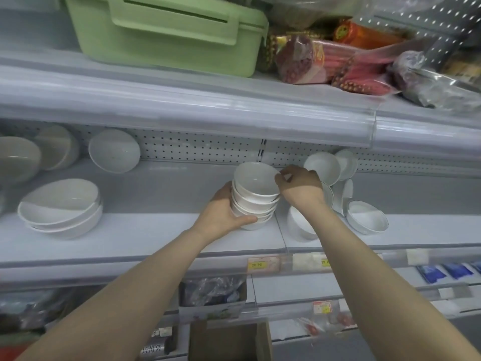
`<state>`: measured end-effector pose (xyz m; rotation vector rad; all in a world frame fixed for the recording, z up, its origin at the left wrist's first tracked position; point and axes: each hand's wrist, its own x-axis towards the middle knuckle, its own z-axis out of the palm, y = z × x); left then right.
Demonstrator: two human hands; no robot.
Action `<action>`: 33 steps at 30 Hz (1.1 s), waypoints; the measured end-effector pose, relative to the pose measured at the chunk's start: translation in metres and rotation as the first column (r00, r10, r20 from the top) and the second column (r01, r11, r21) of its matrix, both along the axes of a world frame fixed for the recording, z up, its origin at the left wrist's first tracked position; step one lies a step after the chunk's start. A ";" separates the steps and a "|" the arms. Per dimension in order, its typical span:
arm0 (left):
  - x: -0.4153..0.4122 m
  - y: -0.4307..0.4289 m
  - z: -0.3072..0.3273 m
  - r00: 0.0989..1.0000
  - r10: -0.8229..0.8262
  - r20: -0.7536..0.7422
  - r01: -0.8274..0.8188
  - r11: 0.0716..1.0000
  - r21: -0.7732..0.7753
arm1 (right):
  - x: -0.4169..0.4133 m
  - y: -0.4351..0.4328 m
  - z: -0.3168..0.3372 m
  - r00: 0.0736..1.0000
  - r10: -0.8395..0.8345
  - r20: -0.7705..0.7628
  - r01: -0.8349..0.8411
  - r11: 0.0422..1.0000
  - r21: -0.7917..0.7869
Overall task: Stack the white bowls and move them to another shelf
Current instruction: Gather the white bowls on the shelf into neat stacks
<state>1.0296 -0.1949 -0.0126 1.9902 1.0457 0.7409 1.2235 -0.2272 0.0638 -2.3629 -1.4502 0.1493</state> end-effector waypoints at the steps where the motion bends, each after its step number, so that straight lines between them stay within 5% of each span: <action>1: -0.004 0.000 0.001 0.999 0.005 -0.031 -0.004 1.000 0.014 | -0.003 -0.001 0.000 0.995 -0.011 0.097 0.009 1.000 0.015; 7: -0.051 0.002 0.010 0.969 0.051 -0.243 -0.017 0.990 0.138 | -0.043 -0.012 0.000 0.908 -0.040 0.418 -0.064 0.971 0.232; 22: -0.259 0.010 0.049 0.864 0.272 -0.423 0.010 0.831 0.556 | -0.229 -0.008 -0.017 0.885 0.014 0.466 -0.196 0.919 0.343; 27: -0.336 0.012 0.037 0.833 0.344 -0.433 -0.061 0.835 0.546 | -0.286 0.022 -0.035 0.882 0.110 0.459 -0.286 0.899 0.332; 33: -0.372 0.022 0.015 0.846 0.297 -0.444 -0.158 0.933 0.323 | -0.312 0.088 -0.057 0.900 0.220 0.376 -0.309 0.930 0.196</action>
